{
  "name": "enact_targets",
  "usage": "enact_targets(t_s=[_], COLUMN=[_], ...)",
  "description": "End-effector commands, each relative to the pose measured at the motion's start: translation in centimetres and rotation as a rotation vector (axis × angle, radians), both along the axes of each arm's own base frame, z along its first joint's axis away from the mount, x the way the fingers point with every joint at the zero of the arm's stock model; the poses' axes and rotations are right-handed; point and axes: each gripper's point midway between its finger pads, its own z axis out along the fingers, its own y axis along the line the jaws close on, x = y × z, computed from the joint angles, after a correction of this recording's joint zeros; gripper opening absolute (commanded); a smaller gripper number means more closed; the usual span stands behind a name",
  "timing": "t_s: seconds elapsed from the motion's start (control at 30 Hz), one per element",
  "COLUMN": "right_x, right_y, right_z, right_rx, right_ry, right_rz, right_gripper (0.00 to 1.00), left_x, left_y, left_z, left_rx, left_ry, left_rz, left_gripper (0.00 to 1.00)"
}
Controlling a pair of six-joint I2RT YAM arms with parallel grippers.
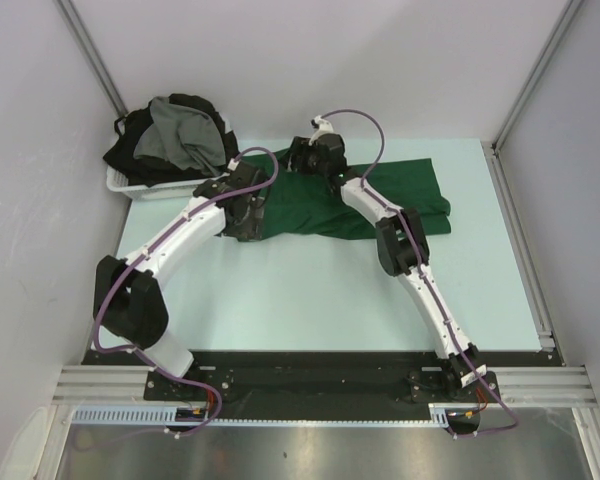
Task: Fold and stack the t-shirts
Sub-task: Fold the flattened tshirt in 1/3 of the way
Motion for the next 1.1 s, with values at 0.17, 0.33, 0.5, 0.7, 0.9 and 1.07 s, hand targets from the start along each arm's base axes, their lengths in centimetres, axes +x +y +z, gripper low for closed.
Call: enact_targets(t_s=[0.17,0.33,0.5,0.7,0.9,1.07], right_x=[0.1,-1.0,-5.0,-11.8,-17.8,-20.0], right_y=[-1.4,-8.7,-17.2,-25.6,-31.3,-33.3], right_z=[5.6,11.0,9.9,8.8,5.4,3.0], right_rx=[-0.018,-0.049,-0.249,-0.461,-0.508,-0.526], right_ry=[-0.096,-0.022,0.095,0.229,0.39,0.463], right_rz=[-0.022,-0.086,-0.196,-0.31,-0.402,-0.44], right_gripper=[0.86,0.92,0.93,0.94,0.84,0.74], left_x=[0.9,1.5,3.1,5.0,5.5,5.9], left_y=[-1.6,-2.9,-4.7,-6.0,-6.4,-7.1], left_z=[1.6,0.3,1.0,2.1,0.2,-0.7], left_rx=[-0.071,-0.119,-0.188,-0.24,-0.222,-0.248], left_ry=[-0.059,-0.048,-0.085,-0.145,-0.111,-0.107], left_rz=[-0.02,-0.009,-0.015,-0.032,-0.032,-0.041], left_gripper=[0.75,0.75,0.75,0.76,0.75,0.68])
